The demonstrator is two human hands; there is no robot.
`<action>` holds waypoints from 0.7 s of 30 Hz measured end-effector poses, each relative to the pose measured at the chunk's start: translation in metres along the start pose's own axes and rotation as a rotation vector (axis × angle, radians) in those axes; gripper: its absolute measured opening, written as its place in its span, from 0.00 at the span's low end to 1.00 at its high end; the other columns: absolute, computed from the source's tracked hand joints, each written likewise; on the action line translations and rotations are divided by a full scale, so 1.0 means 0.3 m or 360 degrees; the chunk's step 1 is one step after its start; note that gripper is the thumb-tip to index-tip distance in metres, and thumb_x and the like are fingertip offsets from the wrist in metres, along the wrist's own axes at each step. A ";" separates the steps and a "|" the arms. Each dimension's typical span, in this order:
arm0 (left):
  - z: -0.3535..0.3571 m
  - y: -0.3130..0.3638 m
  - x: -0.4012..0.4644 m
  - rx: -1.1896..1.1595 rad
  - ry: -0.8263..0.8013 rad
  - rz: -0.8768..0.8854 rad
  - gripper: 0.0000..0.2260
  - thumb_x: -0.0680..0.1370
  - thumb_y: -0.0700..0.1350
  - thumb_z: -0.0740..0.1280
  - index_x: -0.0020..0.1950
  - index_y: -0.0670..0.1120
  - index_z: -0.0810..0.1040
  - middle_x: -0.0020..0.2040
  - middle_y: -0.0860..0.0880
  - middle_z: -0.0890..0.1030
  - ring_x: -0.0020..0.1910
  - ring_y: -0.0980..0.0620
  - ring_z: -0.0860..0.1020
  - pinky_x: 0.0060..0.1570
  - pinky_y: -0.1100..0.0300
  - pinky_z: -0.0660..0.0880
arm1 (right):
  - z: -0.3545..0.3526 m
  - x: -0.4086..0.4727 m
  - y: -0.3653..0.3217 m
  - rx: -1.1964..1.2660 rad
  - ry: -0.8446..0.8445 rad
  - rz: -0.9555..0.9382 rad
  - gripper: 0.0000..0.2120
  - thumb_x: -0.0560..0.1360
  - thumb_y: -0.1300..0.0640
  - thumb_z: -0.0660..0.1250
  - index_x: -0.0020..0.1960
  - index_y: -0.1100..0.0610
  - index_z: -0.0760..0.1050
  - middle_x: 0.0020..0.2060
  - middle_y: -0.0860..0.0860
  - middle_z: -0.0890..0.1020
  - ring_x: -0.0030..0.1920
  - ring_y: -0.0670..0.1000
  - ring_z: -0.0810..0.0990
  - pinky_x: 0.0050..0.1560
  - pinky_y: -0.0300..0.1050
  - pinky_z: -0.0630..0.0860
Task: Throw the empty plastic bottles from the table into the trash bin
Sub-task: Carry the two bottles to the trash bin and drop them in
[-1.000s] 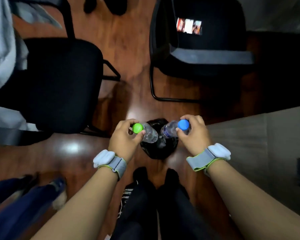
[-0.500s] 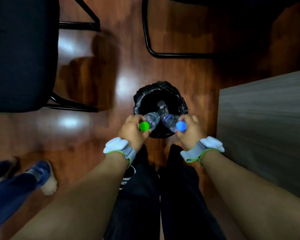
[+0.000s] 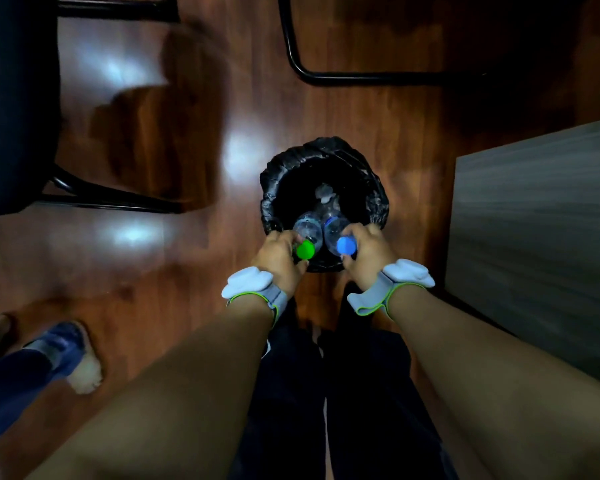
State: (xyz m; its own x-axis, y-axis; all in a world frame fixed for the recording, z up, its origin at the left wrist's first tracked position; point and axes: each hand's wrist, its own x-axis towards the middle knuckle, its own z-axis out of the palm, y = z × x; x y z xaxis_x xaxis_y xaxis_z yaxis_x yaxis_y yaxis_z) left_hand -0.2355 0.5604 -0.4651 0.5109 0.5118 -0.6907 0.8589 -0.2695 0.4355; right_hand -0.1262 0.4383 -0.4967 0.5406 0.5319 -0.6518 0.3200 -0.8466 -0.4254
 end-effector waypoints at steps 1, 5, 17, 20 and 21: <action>0.001 -0.006 -0.003 -0.0008 -0.0016 -0.0015 0.16 0.69 0.41 0.70 0.56 0.46 0.76 0.54 0.43 0.78 0.52 0.44 0.78 0.49 0.59 0.70 | 0.003 0.002 -0.002 0.0010 -0.0021 0.0033 0.18 0.69 0.60 0.67 0.58 0.54 0.70 0.54 0.59 0.72 0.45 0.63 0.77 0.46 0.54 0.76; -0.016 -0.029 -0.023 -0.0043 -0.0079 -0.0074 0.11 0.71 0.41 0.68 0.53 0.46 0.78 0.48 0.45 0.82 0.47 0.45 0.80 0.44 0.63 0.69 | -0.010 0.005 -0.007 0.0044 -0.0042 0.0097 0.17 0.70 0.60 0.67 0.57 0.55 0.70 0.52 0.60 0.75 0.46 0.62 0.77 0.46 0.50 0.74; -0.122 0.081 -0.153 0.0072 -0.0011 0.0057 0.09 0.74 0.47 0.66 0.53 0.47 0.78 0.50 0.46 0.82 0.51 0.46 0.79 0.47 0.59 0.71 | -0.135 -0.116 -0.084 0.0184 0.0118 0.0052 0.17 0.69 0.56 0.67 0.56 0.51 0.69 0.53 0.56 0.74 0.50 0.59 0.77 0.49 0.54 0.76; -0.204 0.161 -0.221 0.0155 0.0054 0.0200 0.12 0.75 0.48 0.65 0.56 0.47 0.77 0.54 0.43 0.80 0.56 0.43 0.77 0.53 0.53 0.73 | -0.212 -0.190 -0.149 0.0229 0.0215 -0.0044 0.17 0.69 0.56 0.66 0.57 0.52 0.69 0.53 0.57 0.75 0.55 0.61 0.74 0.53 0.57 0.74; -0.217 0.166 -0.233 0.0166 0.0071 0.0224 0.12 0.75 0.48 0.64 0.56 0.47 0.76 0.55 0.43 0.80 0.57 0.42 0.76 0.54 0.52 0.73 | -0.219 -0.206 -0.163 0.0210 0.0231 -0.0061 0.17 0.69 0.57 0.66 0.57 0.53 0.70 0.54 0.57 0.75 0.56 0.61 0.73 0.55 0.57 0.73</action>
State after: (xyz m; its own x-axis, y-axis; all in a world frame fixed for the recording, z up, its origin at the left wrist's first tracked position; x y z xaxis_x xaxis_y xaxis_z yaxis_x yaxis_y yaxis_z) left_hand -0.2309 0.5644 -0.3577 0.6260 0.4981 -0.6000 0.7795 -0.4231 0.4620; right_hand -0.1241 0.4455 -0.3945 0.6396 0.5467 -0.5404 0.2426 -0.8107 -0.5329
